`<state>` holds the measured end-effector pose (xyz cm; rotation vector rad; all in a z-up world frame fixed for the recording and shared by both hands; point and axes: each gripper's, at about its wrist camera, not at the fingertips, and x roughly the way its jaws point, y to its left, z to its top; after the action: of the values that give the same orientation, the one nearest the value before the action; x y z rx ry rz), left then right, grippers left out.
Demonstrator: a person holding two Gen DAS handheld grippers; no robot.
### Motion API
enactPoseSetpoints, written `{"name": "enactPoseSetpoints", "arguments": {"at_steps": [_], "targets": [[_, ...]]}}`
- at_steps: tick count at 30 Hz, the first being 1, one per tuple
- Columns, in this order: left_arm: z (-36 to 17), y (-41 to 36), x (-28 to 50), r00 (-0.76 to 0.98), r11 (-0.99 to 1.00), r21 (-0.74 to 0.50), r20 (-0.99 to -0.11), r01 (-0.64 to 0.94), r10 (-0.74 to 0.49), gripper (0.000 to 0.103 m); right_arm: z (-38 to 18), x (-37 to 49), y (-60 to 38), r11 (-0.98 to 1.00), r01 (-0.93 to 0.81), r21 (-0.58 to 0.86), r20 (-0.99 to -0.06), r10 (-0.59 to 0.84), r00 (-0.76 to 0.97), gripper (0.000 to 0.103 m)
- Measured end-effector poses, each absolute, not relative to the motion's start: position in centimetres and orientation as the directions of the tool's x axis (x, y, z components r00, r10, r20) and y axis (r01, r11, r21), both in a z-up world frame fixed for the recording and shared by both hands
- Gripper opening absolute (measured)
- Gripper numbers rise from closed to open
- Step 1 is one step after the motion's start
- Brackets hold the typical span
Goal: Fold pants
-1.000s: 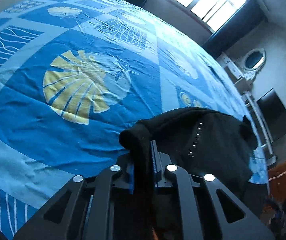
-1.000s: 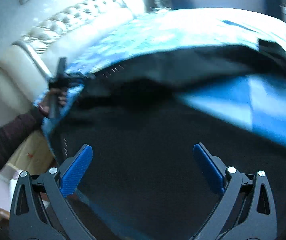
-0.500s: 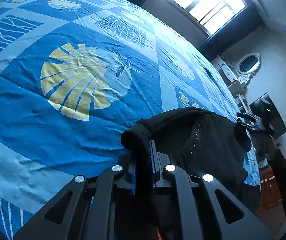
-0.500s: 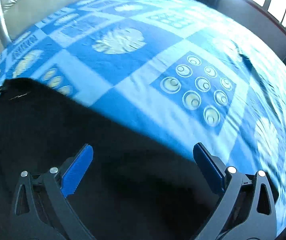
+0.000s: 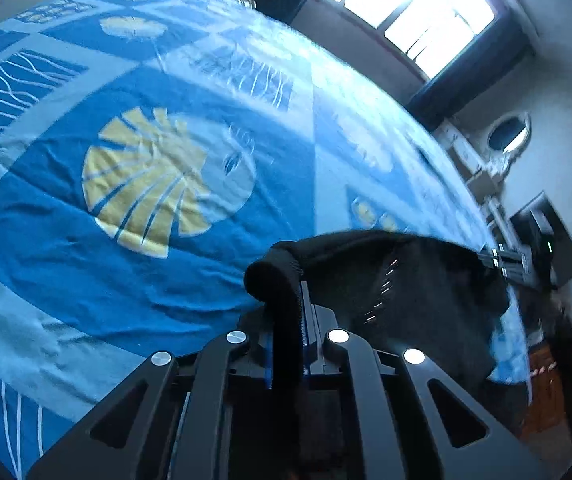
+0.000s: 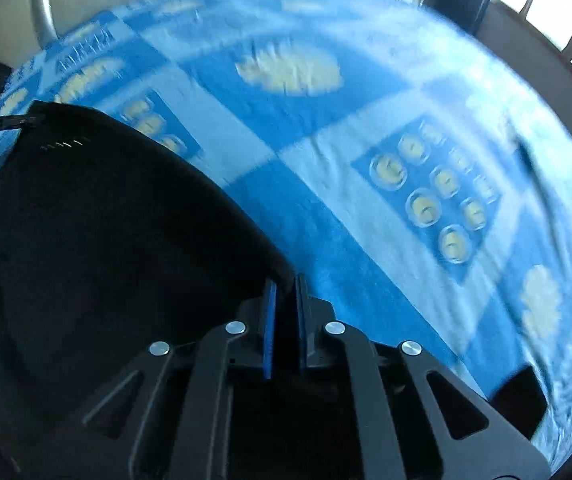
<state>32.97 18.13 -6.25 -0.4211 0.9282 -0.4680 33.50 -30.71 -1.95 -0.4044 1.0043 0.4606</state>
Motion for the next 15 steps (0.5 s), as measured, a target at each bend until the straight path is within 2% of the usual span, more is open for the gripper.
{"name": "enactPoseSetpoints", "arguments": {"at_steps": [3,9,15], "targets": [[-3.9,18.2,31.5,0.538,0.799,-0.551,-0.610,0.240,-0.582,0.009,2.0,26.7,-30.6,0.837,-0.516,-0.181,-0.784,0.194,0.589,0.008],[0.9,18.4,25.0,0.563,0.752,-0.577,-0.524,0.318,-0.640,0.009,4.2,13.5,-30.4,0.843,-0.455,-0.288,-0.686,0.149,0.712,0.008],[0.3,19.3,16.4,0.512,0.720,-0.618,-0.529,0.315,-0.677,0.012,-0.7,2.3,-31.0,0.874,-0.432,-0.221,-0.764,0.120,0.634,0.009]]}}
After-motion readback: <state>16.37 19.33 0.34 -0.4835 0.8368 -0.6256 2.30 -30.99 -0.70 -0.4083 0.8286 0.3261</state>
